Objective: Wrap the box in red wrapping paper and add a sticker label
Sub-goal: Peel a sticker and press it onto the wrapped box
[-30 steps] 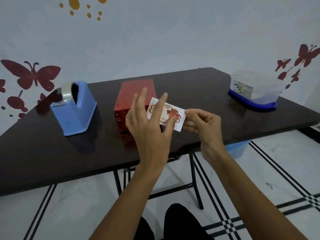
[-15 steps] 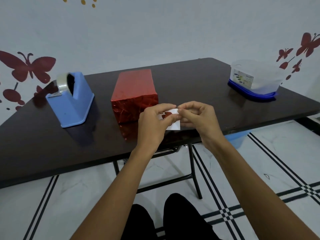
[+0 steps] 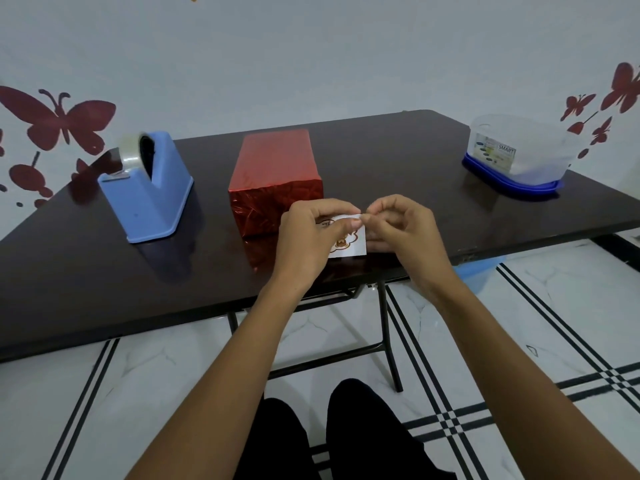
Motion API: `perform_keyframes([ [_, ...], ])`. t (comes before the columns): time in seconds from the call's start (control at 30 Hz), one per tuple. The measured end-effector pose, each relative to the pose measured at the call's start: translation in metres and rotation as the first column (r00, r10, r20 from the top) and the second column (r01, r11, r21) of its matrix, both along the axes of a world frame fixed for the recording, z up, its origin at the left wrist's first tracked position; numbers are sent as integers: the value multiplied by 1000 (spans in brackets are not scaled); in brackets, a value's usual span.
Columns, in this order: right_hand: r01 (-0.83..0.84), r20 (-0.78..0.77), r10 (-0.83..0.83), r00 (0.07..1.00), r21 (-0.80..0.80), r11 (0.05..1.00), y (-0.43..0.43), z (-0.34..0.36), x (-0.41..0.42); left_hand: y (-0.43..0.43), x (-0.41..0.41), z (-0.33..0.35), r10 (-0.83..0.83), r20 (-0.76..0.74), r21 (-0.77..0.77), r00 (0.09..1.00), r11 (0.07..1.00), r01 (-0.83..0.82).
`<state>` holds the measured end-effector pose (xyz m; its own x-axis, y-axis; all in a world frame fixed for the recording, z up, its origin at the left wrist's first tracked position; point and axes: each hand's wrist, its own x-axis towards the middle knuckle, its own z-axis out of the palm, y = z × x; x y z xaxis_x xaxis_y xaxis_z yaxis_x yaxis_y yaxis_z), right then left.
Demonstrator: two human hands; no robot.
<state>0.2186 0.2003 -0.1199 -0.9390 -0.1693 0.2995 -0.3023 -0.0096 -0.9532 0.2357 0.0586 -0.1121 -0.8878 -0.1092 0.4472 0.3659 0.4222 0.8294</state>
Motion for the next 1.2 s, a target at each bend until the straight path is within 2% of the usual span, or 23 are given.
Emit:
perform_keyframes([
  [0.1,-86,88,92,992,-70,994,6,6,1,-4,0,2,-29,5,2,1000,1000,29],
  [0.2,-97,131,108,986,-81,992,6,8,1,-6,0,3,-50,2,-19,999,999,50],
  [0.4,-153,137,164,977,-86,984,8,10,1,-8,0,7,-67,2,-56,998,996,67],
  [0.67,-188,138,200,970,-97,977,10,9,-1,-15,2,18,-89,75,-160,993,982,100],
  [1.2,-169,-64,171,983,46,985,6,-1,3,-19,4,37,-93,231,-380,969,907,178],
])
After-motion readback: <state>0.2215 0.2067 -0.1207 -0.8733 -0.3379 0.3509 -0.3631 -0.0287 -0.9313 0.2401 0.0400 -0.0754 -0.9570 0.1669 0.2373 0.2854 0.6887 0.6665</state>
